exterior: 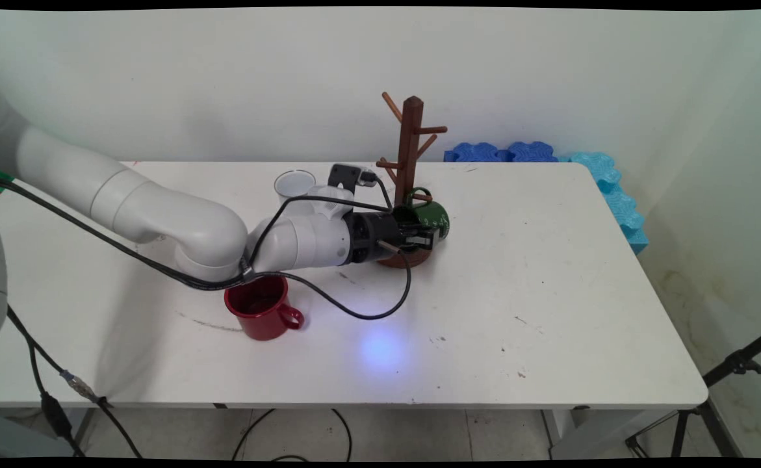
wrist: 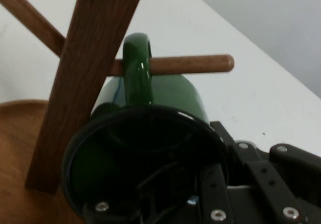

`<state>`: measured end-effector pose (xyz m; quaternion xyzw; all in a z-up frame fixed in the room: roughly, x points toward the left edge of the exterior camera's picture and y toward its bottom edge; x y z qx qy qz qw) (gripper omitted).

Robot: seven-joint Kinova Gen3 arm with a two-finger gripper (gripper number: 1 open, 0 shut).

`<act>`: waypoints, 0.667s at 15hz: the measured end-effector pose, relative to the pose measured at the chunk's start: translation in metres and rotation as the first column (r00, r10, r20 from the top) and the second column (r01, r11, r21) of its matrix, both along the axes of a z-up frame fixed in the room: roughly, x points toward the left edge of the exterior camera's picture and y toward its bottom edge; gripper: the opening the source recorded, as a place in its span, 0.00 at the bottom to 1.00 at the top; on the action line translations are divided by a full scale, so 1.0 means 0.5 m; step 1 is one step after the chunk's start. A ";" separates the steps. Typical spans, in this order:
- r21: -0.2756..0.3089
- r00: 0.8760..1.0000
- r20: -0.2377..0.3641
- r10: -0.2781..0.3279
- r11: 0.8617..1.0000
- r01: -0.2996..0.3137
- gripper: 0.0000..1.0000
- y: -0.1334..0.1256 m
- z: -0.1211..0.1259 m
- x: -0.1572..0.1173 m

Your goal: Place the picked object on the table

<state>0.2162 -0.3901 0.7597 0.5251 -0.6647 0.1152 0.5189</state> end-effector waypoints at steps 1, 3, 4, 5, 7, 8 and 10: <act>0.000 1.000 -0.004 -0.004 1.000 0.004 0.00 0.003 0.002 0.000; -0.002 1.000 -0.012 -0.016 1.000 0.016 0.00 0.009 0.009 -0.002; -0.004 1.000 -0.018 -0.026 1.000 0.026 0.00 0.012 0.013 -0.005; -0.007 0.999 -0.024 -0.033 0.999 0.033 0.00 0.015 0.018 -0.006; -0.012 0.998 -0.037 -0.052 0.999 0.051 0.00 0.023 0.031 -0.011; -0.015 0.997 -0.045 -0.061 0.998 0.061 0.00 0.027 0.039 -0.014; -0.017 0.995 -0.056 -0.078 0.997 0.077 0.00 0.036 0.052 -0.017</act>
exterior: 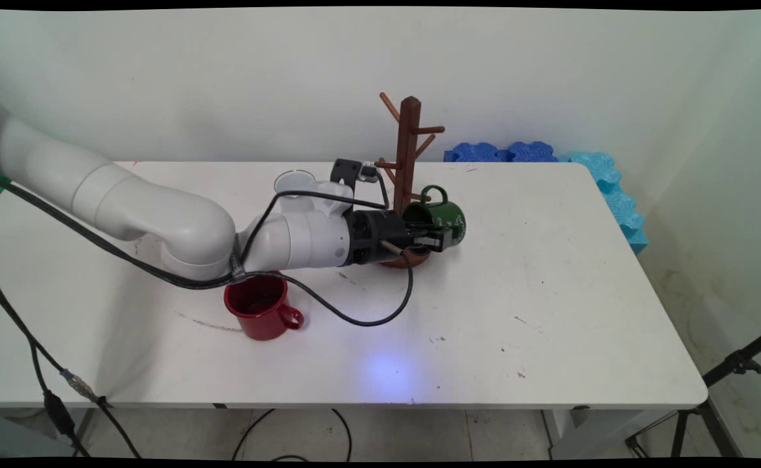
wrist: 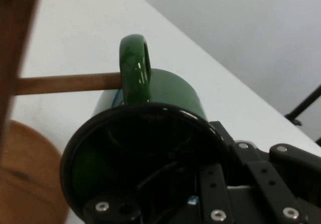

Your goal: Place the picked object on the table

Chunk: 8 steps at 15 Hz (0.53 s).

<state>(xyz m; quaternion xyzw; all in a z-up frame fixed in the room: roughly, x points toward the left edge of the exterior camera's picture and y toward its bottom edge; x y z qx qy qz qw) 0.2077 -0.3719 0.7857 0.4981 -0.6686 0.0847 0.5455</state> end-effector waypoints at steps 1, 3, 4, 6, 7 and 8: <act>0.000 1.000 -0.006 -0.010 1.000 0.010 0.00 0.006 0.008 -0.001; 0.003 0.999 -0.016 -0.028 1.000 0.028 0.00 0.020 0.023 -0.001; 0.005 0.999 -0.021 -0.039 0.999 0.039 0.00 0.028 0.031 0.000; 0.006 0.998 -0.026 -0.062 0.998 0.062 0.00 0.042 0.048 0.003; 0.007 0.997 -0.025 -0.077 0.997 0.077 0.00 0.050 0.058 0.007; 0.010 0.995 -0.019 -0.095 0.995 0.095 0.00 0.057 0.067 0.012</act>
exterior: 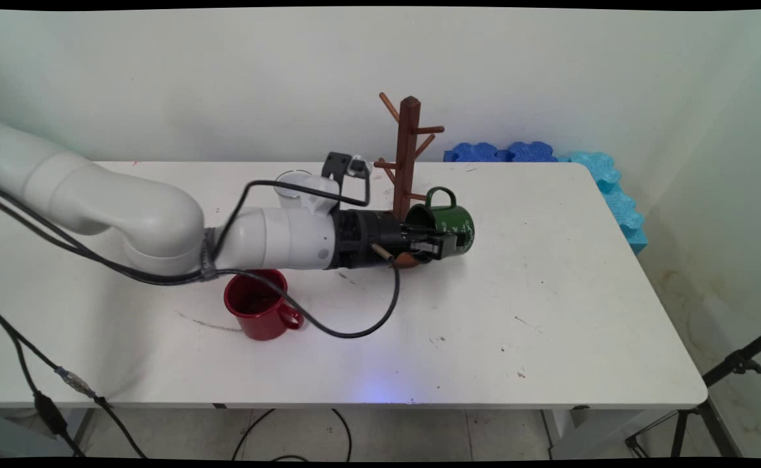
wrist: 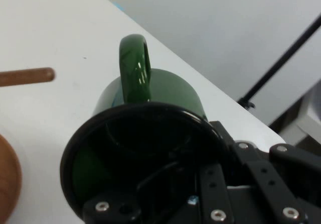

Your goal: Place the picked object on the table

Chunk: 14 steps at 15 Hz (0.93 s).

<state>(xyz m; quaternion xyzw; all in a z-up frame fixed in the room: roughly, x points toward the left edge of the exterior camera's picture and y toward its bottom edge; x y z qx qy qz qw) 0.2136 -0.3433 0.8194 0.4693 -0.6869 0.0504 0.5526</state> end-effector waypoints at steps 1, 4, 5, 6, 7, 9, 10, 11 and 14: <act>0.004 1.000 0.007 -0.022 1.000 0.022 0.00 0.007 0.011 0.005; 0.008 0.997 0.032 -0.074 0.997 0.073 0.00 0.021 0.048 0.022; 0.005 0.996 0.042 -0.084 0.996 0.084 0.00 0.024 0.064 0.032; -0.003 0.994 0.052 -0.098 0.995 0.098 0.00 0.028 0.083 0.042; -0.013 0.992 0.060 -0.109 0.994 0.110 0.00 0.031 0.099 0.050; -0.028 0.988 0.085 -0.126 0.991 0.129 0.00 0.036 0.127 0.067; -0.030 0.987 0.099 -0.129 0.991 0.132 0.00 0.036 0.135 0.076; -0.032 0.985 0.112 -0.130 0.990 0.135 0.00 0.036 0.140 0.083; -0.040 0.980 0.149 -0.136 0.989 0.143 0.00 0.033 0.153 0.102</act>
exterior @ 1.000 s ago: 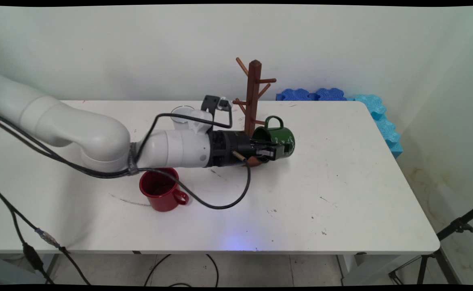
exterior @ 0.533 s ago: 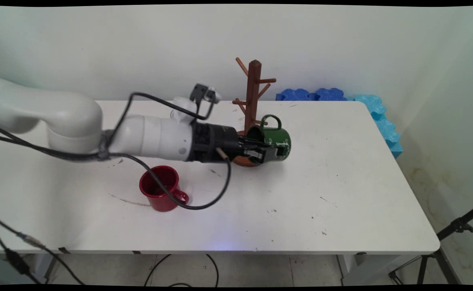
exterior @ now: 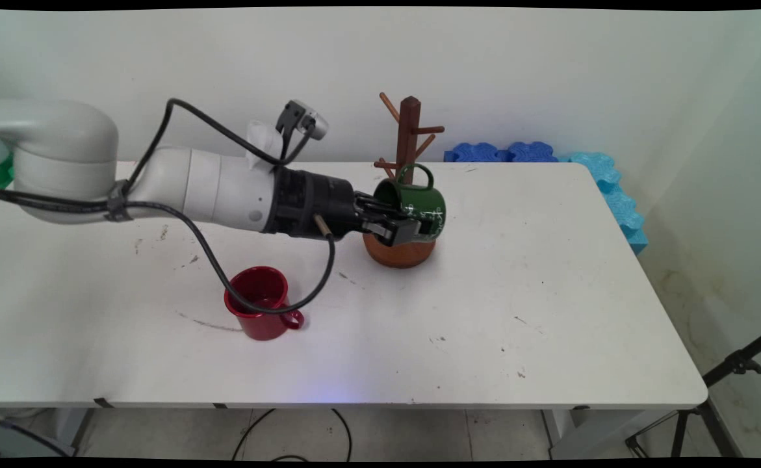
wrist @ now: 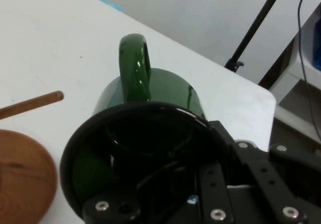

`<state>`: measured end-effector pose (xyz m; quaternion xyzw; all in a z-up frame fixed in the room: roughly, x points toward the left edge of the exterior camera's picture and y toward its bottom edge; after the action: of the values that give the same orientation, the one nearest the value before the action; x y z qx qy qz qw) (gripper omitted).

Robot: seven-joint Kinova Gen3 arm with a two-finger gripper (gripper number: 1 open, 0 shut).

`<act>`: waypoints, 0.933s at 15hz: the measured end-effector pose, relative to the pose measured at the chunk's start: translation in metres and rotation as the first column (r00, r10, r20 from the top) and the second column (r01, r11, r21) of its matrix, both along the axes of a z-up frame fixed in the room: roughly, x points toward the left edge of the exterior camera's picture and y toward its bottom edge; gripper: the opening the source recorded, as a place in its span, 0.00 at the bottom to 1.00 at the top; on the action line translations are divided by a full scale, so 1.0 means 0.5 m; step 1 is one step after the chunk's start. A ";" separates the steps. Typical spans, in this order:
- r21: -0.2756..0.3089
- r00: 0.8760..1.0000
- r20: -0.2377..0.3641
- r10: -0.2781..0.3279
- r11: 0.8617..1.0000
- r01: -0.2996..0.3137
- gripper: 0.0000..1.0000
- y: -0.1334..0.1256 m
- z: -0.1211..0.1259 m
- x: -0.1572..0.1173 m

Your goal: Place the picked object on the table

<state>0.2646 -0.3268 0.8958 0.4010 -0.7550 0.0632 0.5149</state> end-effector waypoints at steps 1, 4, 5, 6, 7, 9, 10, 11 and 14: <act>-0.006 1.000 0.011 -0.002 1.000 0.002 0.00 -0.002 0.005 0.008; 0.006 0.999 0.045 -0.016 1.000 0.016 0.00 -0.002 0.020 0.036; 0.014 0.998 0.054 -0.019 1.000 0.018 0.00 -0.001 0.030 0.049; 0.018 0.998 0.062 -0.023 1.000 0.022 0.00 -0.002 0.040 0.059; 0.021 0.997 0.068 -0.027 0.999 0.026 0.00 -0.002 0.050 0.071; 0.021 0.996 0.081 -0.033 0.999 0.032 0.00 -0.004 0.068 0.095; 0.022 0.996 0.086 -0.037 0.999 0.035 0.00 -0.004 0.075 0.104; 0.020 0.995 0.094 -0.044 0.999 0.042 0.00 -0.004 0.082 0.114; 0.016 0.987 0.141 -0.081 0.997 0.080 0.00 -0.005 0.100 0.138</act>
<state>0.3334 -0.3292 0.9457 0.3673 -0.8056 0.0668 0.4600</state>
